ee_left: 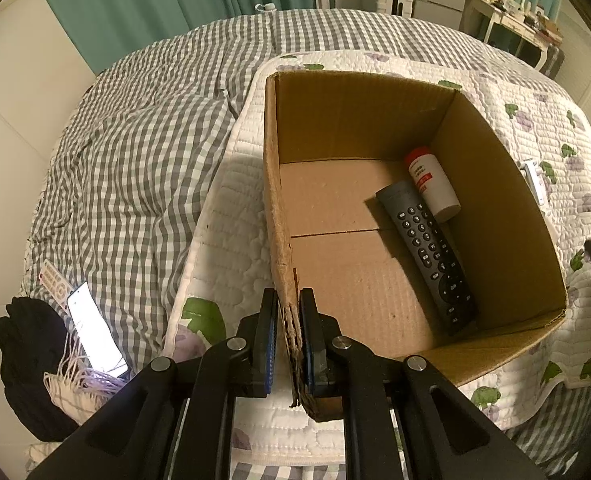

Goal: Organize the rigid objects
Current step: 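Grasp the white charger block with the right gripper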

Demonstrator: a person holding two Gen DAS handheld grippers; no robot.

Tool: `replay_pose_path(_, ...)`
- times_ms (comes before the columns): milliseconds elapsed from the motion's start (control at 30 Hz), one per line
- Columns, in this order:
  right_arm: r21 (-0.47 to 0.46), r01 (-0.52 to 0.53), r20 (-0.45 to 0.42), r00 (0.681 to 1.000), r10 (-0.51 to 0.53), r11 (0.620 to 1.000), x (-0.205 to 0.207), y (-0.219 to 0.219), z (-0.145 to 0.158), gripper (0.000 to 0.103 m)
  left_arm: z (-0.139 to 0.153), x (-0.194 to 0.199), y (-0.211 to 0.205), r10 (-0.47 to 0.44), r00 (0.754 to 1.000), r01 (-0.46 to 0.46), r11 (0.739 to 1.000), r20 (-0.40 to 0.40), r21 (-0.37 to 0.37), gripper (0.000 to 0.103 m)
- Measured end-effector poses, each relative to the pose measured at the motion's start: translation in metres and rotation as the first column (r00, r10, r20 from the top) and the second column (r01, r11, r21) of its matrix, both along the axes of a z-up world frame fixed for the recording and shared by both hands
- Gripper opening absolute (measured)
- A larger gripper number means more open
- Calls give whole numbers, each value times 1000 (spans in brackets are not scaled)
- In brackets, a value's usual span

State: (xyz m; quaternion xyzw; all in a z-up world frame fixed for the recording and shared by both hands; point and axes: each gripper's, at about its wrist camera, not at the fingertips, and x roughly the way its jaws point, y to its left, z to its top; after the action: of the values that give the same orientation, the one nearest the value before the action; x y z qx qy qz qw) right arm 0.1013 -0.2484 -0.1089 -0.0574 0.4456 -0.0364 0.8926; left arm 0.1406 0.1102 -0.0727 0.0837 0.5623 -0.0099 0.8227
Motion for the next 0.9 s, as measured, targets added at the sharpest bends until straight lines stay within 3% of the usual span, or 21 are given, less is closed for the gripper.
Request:
replay_pose_path(167, 46, 23, -56, 998, -20, 999, -6, -12, -24, 71, 1, -3, 0, 5, 1000, -5, 1000, -16, -6, 10)
replay_pose_path(500, 86, -162, -132, 976, 173, 983, 8, 26, -49, 71, 3, -5, -5, 7, 1000, -7, 1000, -8, 10, 10)
replay_pose_path(800, 30, -245, -233, 941, 245, 969, 33, 56, -78, 71, 3, -5, -4, 8, 1000, -8, 1000, -6, 8, 10)
replay_pose_path(867, 34, -242, -240, 940, 243, 970, 36, 56, -81, 68, 3, -5, -4, 8, 1000, -8, 1000, -7, 8, 10)
replay_pose_path(900, 38, -244, -240, 939, 245, 969, 36, 56, -81, 58, 3, -5, -4, 9, 1000, -9, 1000, -7, 7, 10)
